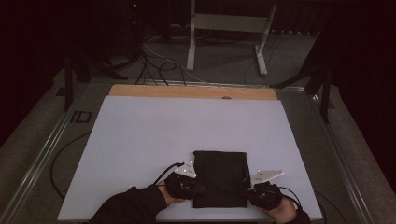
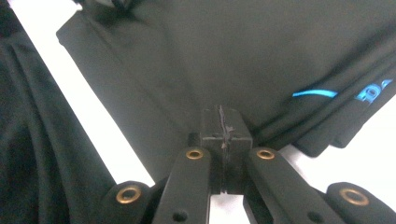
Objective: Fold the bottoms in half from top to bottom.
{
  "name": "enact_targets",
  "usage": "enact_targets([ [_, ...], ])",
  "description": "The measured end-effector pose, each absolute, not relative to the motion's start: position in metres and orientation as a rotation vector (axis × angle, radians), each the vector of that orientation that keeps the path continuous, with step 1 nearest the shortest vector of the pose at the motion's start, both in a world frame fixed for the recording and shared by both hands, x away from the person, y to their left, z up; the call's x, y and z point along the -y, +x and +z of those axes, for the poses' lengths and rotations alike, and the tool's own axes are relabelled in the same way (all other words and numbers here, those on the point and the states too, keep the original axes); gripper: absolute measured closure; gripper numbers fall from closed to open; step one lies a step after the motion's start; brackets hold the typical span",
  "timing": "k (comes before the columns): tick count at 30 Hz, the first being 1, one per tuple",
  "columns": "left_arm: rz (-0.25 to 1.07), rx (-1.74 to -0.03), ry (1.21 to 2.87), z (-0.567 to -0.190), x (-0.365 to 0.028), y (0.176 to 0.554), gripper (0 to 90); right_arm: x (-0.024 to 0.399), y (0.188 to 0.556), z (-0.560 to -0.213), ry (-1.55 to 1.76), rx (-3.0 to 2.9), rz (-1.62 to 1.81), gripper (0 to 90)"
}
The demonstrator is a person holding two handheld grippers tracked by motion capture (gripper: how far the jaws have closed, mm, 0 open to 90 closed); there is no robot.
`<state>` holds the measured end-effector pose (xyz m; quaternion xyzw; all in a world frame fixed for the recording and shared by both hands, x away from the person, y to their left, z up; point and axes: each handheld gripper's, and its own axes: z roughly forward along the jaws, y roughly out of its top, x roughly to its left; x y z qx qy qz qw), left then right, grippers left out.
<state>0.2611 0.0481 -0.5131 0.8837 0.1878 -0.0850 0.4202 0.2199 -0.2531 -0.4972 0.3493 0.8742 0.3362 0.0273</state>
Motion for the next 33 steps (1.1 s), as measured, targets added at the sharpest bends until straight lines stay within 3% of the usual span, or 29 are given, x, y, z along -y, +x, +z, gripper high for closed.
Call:
enact_targets([
  [12, -0.179, -0.444, 2.222, -0.503, -0.047, 0.259, 49.9, 0.254, 0.222, -0.490, 1.076, -2.591, 1.170, 62.1],
  [20, -0.148, -0.460, 2.211, -0.497, -0.047, 0.260, 25.2, 0.256, 0.226, -0.486, 1.096, -2.503, 1.254, 42.0],
  [25, -0.173, -0.454, 2.189, -0.495, -0.050, 0.262, 15.2, 0.253, 0.229, -0.486, 1.095, -2.481, 1.261, 29.1],
  [30, -0.140, -0.477, 2.146, -0.491, -0.053, 0.264, 13.2, 0.252, 0.228, -0.484, 1.071, -2.482, 1.298, 14.7],
  [33, -0.130, -0.483, 2.137, -0.488, -0.056, 0.266, 5.0, 0.252, 0.228, -0.481, 1.067, -2.467, 1.325, 13.5],
])
